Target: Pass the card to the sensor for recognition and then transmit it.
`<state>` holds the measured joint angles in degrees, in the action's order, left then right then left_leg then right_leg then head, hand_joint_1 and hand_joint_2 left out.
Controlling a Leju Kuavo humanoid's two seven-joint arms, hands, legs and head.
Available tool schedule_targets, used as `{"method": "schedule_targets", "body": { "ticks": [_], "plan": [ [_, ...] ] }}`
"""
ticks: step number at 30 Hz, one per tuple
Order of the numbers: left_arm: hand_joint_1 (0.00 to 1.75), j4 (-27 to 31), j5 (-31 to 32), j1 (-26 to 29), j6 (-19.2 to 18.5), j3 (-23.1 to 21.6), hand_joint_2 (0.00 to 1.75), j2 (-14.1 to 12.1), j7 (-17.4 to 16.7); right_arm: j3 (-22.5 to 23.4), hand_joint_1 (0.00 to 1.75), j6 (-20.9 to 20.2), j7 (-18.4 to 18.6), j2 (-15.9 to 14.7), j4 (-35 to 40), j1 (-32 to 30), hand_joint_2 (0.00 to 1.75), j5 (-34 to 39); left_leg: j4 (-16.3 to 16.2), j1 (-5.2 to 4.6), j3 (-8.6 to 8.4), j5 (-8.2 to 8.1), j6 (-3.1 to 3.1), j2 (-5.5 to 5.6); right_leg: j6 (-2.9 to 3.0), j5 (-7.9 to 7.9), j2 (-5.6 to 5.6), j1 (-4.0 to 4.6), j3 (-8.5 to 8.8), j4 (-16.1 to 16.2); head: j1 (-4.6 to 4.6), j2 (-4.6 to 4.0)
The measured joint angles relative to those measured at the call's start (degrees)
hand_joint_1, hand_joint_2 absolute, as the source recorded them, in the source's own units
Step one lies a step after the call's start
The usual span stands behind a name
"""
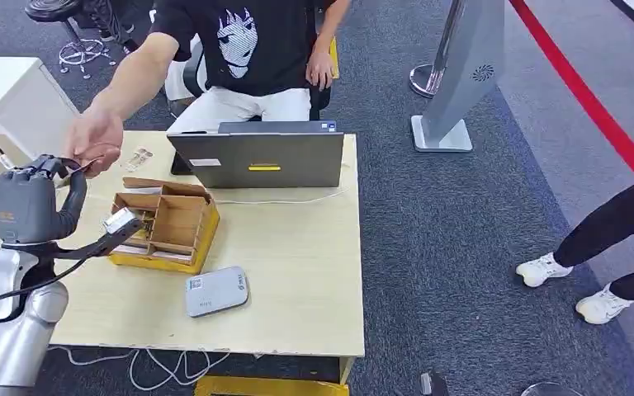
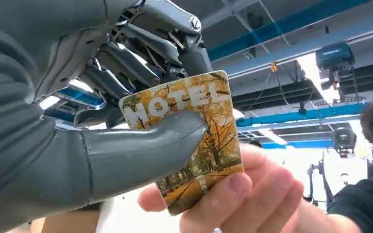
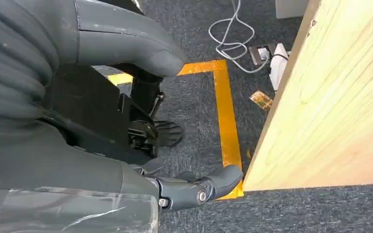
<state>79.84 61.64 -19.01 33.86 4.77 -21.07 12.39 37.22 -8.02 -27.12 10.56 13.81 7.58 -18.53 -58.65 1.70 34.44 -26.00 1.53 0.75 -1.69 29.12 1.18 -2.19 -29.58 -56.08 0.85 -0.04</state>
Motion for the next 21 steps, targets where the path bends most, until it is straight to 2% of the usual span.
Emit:
{"method": "schedule_targets", "body": {
  "ticks": [6, 7, 8, 16, 17, 19, 21],
  "plan": [
    [1.75, -0.02, 0.57, 0.23, 0.44, 0.46, 1.75, 0.02, 0.22, 0.00, 0.00, 0.09, 0.07, 0.00, 0.00, 0.00, 1.75, -0.04, 0.00, 0.00, 0.01, 0.00, 0.00, 0.00, 0.00, 0.00, 0.01, 0.00, 0.00, 0.00, 0.00, 0.00],
    [1.69, -0.04, 0.59, 0.25, 0.46, 0.46, 1.75, 0.02, 0.22, 0.00, 0.00, 0.09, 0.07, 0.00, 0.00, 0.00, 1.75, -0.04, 0.00, 0.00, 0.02, 0.00, 0.00, 0.00, 0.00, 0.00, 0.01, 0.00, 0.00, 0.00, 0.00, 0.00],
    [0.00, -0.02, 0.59, 0.25, 0.46, 0.48, 1.75, 0.02, 0.22, 0.00, 0.00, 0.07, 0.07, 0.00, 0.00, 0.00, 1.75, -0.04, 0.00, 0.00, 0.02, 0.00, 0.00, 0.00, 0.00, 0.00, 0.01, 0.00, -0.01, 0.00, 0.00, 0.00],
    [0.00, 0.02, -0.51, 1.69, 3.65, 0.98, 1.75, 0.65, 1.16, 0.00, 0.00, 0.33, 0.04, 0.00, 0.00, 0.00, 1.75, -0.02, 0.00, -0.01, 0.05, -0.01, -0.01, 0.00, 0.00, 0.01, 0.01, 0.00, -0.04, 0.00, 0.00, 0.00],
    [0.00, 0.57, -2.52, 2.49, 4.29, 1.36, 0.00, 1.07, 2.21, 0.00, 0.00, 0.39, 0.02, 0.02, 0.00, -0.01, 1.75, 0.11, 0.00, -0.01, 0.04, -0.01, -0.01, -0.02, 0.00, 0.01, 0.02, 0.00, -0.04, 0.01, 0.02, 0.00],
    [0.00, 3.55, -12.09, 4.99, 5.23, 2.60, 0.00, 2.98, 7.31, 0.00, 0.00, 0.39, -0.31, 0.00, 0.00, -0.16, 1.75, 0.68, 0.00, -0.01, 0.06, -0.02, -0.01, -0.03, 0.00, 0.01, 0.03, -0.01, -0.05, 0.02, 0.00, 0.00],
    [0.00, 9.14, -25.34, 8.97, 5.70, 5.00, 0.00, 7.07, 14.89, 0.11, 0.00, 0.17, -1.00, 0.02, 0.00, -0.45, 1.75, 1.46, 0.00, -0.06, 0.06, -0.07, -0.01, -0.05, -0.02, 0.02, 0.06, -0.04, -0.01, 0.04, -0.02, 0.00]
  ]
}}
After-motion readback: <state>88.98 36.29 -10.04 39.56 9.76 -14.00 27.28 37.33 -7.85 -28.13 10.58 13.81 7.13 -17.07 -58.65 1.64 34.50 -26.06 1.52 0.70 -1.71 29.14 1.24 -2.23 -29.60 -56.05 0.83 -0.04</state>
